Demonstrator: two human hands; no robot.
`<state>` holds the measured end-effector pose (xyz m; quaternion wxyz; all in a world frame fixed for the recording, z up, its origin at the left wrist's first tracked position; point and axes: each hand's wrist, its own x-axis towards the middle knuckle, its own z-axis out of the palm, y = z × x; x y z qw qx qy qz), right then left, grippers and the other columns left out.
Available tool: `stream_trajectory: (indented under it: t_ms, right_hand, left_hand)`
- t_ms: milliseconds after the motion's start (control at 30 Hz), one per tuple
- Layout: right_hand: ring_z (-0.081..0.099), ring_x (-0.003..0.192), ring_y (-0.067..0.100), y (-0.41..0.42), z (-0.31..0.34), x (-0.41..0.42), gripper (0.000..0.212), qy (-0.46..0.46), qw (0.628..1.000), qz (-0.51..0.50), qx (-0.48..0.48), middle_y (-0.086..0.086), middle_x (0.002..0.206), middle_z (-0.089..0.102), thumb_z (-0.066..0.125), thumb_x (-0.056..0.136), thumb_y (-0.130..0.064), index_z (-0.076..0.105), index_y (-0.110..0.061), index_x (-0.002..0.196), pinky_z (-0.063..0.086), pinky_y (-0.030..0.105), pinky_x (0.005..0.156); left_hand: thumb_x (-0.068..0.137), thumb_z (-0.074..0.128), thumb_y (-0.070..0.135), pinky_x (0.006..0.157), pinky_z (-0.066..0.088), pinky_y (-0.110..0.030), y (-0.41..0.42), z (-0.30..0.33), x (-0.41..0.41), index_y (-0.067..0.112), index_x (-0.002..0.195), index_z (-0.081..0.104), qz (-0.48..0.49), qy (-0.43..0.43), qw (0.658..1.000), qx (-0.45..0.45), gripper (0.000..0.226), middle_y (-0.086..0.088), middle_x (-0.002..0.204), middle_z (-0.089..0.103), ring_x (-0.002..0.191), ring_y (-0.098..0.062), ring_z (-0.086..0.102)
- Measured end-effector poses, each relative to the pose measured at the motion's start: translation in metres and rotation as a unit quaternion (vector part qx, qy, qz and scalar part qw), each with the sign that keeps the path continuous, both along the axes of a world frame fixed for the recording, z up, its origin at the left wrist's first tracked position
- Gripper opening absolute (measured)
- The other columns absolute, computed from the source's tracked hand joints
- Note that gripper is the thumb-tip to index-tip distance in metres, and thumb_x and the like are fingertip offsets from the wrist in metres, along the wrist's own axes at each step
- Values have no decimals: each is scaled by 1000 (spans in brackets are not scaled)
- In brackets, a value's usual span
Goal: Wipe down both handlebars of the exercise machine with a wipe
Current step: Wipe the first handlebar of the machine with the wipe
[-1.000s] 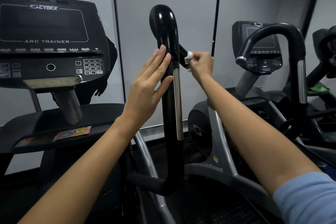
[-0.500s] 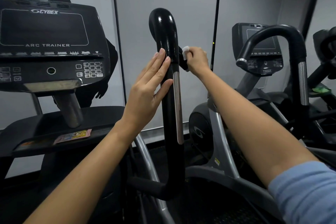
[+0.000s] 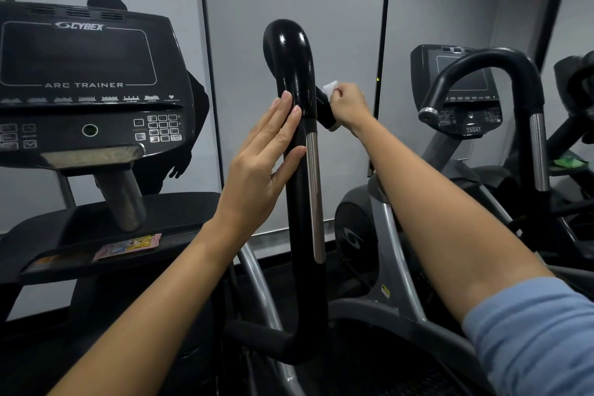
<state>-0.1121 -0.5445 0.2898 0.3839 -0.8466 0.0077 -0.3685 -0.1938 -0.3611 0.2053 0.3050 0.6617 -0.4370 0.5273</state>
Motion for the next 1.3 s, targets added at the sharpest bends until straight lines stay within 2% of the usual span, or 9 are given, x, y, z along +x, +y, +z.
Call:
stream_trajectory:
  t_ms: [100, 267, 433, 533, 633, 800, 933, 1067, 1300]
  right_hand:
    - [47, 82, 23, -2, -1, 1, 35, 28, 999, 17, -5, 12, 85, 51, 29, 94, -12, 47, -16, 64, 36, 28, 57]
    - [56, 85, 33, 4, -7, -6, 24, 11, 990, -104, -94, 17, 94, 58, 40, 91, -4, 63, 0, 98, 40, 33, 63]
    - [53, 82, 35, 4, -2, -5, 27, -7, 994, -51, -98, 24, 94, 60, 35, 89, -1, 61, 4, 84, 43, 37, 64]
    - [49, 76, 28, -2, -4, -1, 29, -22, 997, 17, -72, 15, 80, 53, 29, 83, 4, 50, -9, 67, 41, 31, 57]
    - [49, 73, 29, -6, -17, -3, 32, -34, 991, -37, -122, 12, 77, 54, 35, 85, 2, 44, -18, 62, 35, 31, 59]
    - [56, 67, 31, -3, -37, -8, 19, -137, 975, -86, -151, 10, 69, 59, 43, 84, 2, 50, -7, 68, 33, 32, 53]
    - [59, 81, 13, 14, -25, -4, 10, -267, 927, -43, -260, -2, 93, 65, 53, 88, -12, 60, -14, 95, 51, 26, 67]
    - [57, 115, 17, 10, -37, 13, 51, -237, 886, -80, -392, 5, 128, 57, 63, 78, 8, 55, -10, 126, 58, 27, 71]
    - [61, 108, 37, -31, -70, -11, 55, -240, 842, -91, -474, 23, 119, 61, 71, 60, 22, 62, 6, 112, 59, 45, 63]
  left_hand:
    - [95, 48, 20, 115, 23, -29, 0, 0, 0, -3, 134, 41, -2, 2, 1000, -2, 45, -11, 144, 31, 138, -22, 28]
    - [95, 49, 17, 115, 23, -30, -1, 0, -1, -4, 134, 41, -1, -2, 1000, -4, 45, -13, 144, 32, 138, -23, 28]
    - [95, 49, 16, 115, 23, -30, -1, -1, 0, -4, 134, 41, -6, 2, 1000, -4, 45, -13, 145, 32, 138, -24, 28]
    - [95, 49, 16, 115, 23, -30, -1, 0, -1, -5, 133, 41, -6, 1, 1000, -1, 45, -13, 144, 32, 138, -23, 28]
    - [95, 48, 17, 115, 22, -28, -1, 0, -1, -4, 134, 41, -5, 2, 1000, -3, 45, -12, 144, 31, 138, -22, 28]
    - [95, 49, 17, 115, 23, -28, -1, 0, -1, -3, 134, 41, 3, -1, 1000, -4, 45, -12, 145, 32, 138, -21, 28]
    - [95, 49, 17, 115, 23, -28, 0, 0, -2, -3, 134, 41, 4, 0, 1000, -2, 45, -11, 145, 32, 138, -21, 28]
    - [94, 49, 18, 115, 23, -28, 0, 0, -1, -3, 134, 40, 5, 0, 1000, 0, 46, -10, 145, 31, 138, -21, 28]
    - [95, 49, 19, 114, 25, -30, 0, 0, 0, -2, 135, 41, 6, 4, 1000, 0, 46, -10, 145, 32, 138, -21, 29]
